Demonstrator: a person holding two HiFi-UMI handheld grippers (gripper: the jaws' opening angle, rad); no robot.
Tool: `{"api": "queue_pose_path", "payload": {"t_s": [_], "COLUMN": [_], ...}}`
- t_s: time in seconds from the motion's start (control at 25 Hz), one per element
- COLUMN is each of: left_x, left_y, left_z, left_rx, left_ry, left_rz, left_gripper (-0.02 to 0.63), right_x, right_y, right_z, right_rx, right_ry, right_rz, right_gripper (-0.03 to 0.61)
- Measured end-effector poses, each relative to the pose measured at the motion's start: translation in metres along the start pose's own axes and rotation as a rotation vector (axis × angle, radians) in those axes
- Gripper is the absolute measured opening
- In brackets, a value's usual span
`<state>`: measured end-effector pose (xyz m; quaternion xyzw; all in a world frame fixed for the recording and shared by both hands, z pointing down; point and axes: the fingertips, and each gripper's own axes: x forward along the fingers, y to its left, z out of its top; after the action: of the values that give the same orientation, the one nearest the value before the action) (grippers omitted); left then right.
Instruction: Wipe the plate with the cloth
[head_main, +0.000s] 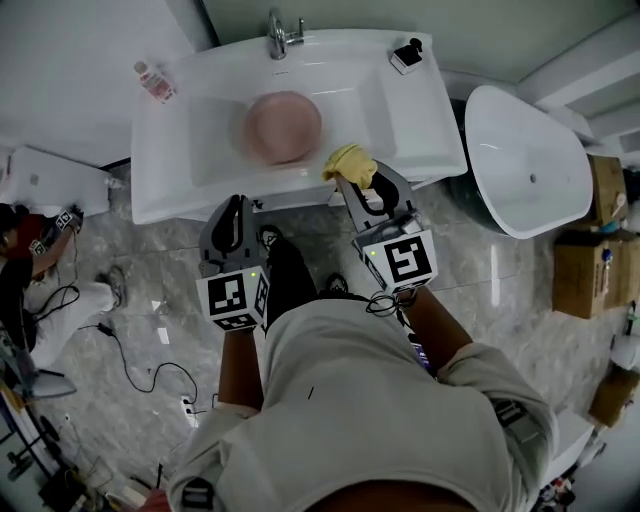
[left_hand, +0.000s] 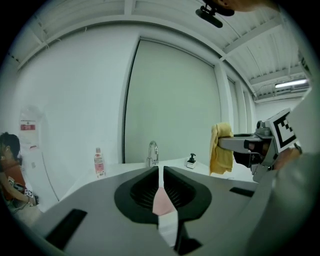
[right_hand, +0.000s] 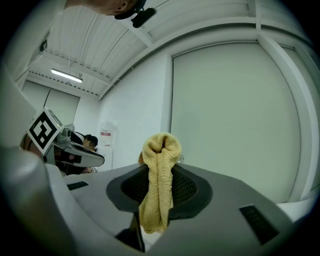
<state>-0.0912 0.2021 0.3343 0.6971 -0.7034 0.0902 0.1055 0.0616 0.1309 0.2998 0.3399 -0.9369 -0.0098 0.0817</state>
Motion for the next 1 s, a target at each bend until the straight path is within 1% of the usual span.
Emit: {"api": "queue_pose_path", "payload": {"t_s": [0.12,0.28,0.4,0.56,0.76,0.8,1.0], "left_x": [0.045,0.108,0.136,0.163,0.196,0.201,0.235], "left_y": [0.026,0.067,0.090,0.120,0.141,0.143,0.145], "left_z": [0.002,-0.006,-0.014,-0.034,-0.077,-0.083,-0.104], "left_rx": [0.002,0.014,0.001,0.004,-0.061,-0.061,-0.010], "left_ry": [0.008,0.078,0.116,0.174,0.284,0.301,0.370], "left_rz": [-0.053,-0.125,-0.179,-0.238,-0.244,-0.241,-0.239], "left_gripper": [0.026,0.026,0.026,0.026,0.026,0.026,0.026], "right_x": [0.039,0.095,0.127,0.161,0.191,0.195,0.220], "right_y": [-0.009,-0.013,-0.014,-0.009,-0.009,-0.009,-0.026], "right_z": [-0.005,-0.010,-0.020,-0.038,-0.070,-0.075,-0.107], "right_rx": [-0.009,0.002,-0.009,0.028,0.040,0.044,0.036], "right_ry": [0.047,0.130,0.197,0.265,0.364,0.376,0.437], "right_rz": [-0.038,-0.063,-0.091,-0.127,-0.101,-0.097,-0.079], "right_gripper": [0.094,0.094,0.094,0.094,0.094,0.094,0.094]}}
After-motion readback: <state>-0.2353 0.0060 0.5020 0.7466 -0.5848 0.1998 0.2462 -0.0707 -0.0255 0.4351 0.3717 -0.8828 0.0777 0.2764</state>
